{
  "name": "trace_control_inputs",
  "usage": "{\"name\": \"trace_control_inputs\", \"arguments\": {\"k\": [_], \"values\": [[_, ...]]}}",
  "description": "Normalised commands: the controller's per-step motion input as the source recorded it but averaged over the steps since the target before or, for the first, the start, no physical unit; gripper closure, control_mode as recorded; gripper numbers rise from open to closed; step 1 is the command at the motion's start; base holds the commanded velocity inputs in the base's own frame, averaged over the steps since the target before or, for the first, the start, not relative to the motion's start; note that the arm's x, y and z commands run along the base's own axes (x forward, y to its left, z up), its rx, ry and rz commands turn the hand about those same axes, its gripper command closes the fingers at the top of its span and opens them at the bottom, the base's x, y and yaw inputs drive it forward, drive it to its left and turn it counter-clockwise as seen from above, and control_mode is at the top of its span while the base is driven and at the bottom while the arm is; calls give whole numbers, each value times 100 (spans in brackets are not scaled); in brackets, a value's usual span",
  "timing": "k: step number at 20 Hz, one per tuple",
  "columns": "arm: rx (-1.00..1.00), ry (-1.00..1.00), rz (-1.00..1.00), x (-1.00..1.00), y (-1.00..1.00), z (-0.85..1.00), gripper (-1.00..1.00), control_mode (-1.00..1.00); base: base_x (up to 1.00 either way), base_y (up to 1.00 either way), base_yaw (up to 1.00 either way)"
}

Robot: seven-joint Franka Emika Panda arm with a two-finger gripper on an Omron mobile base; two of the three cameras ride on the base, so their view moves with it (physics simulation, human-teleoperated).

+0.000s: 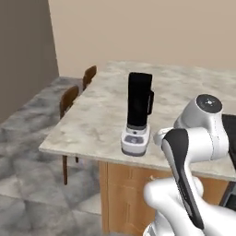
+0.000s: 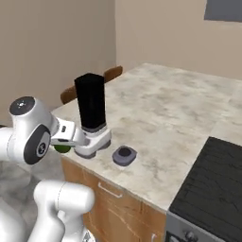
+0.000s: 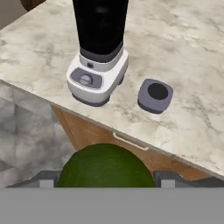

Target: Grab the lemon and lime from the fridge, place them in the blender, close the lid, and turn on the blender to create a marinade.

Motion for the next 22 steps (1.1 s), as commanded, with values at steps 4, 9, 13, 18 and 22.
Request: {"name": "trace_control_inputs", "arguments": {"k": [4, 9, 13, 18, 22], "values": [[0, 0, 0, 0, 0, 0, 100, 100, 22, 55, -45], [0, 0, 0, 0, 0, 0, 100, 100, 41, 53, -44], [0, 0, 0, 0, 0, 0, 100, 100, 22, 14, -34], [0, 0, 0, 0, 0, 0, 100, 100, 46, 3, -23], [0, 0, 0, 0, 0, 0, 100, 100, 1, 0, -13]]}}
